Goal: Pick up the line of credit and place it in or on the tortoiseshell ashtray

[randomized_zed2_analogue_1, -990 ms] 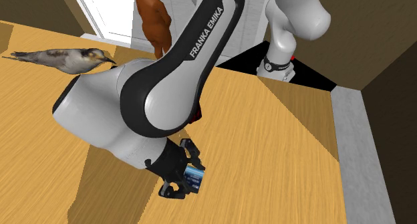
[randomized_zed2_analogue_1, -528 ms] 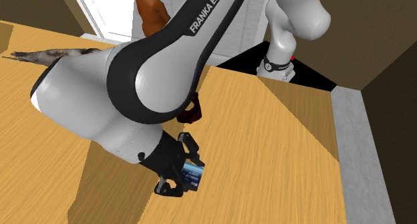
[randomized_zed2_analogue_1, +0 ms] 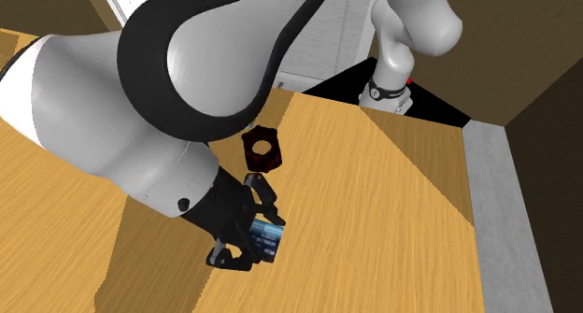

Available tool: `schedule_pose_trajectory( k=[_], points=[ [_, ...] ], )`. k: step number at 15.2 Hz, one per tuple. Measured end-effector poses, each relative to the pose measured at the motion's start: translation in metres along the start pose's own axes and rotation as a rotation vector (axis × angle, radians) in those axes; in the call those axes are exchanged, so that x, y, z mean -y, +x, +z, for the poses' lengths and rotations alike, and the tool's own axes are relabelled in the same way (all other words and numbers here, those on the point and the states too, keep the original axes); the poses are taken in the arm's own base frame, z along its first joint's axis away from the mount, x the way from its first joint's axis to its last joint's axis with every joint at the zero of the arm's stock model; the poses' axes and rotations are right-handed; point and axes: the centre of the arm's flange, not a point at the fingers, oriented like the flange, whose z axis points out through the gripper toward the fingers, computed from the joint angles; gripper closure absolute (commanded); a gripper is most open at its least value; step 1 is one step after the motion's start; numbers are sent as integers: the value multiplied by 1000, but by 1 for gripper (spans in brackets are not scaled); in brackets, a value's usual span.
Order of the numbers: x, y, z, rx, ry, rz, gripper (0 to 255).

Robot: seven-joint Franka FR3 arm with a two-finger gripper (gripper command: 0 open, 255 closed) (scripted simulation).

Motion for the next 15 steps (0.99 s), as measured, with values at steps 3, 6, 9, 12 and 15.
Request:
schedule_pose_trajectory(
  k=[3,6,9,12,15],
  points=[
    [0,-10,-13,0,0,0,255],
    [0,-18,-28,0,0,0,255],
    [-14,-19,-38,0,0,0,255],
    [-52,-13,-48,0,0,1,255],
    [-83,0,-58,-1,0,1,255]
  ],
)
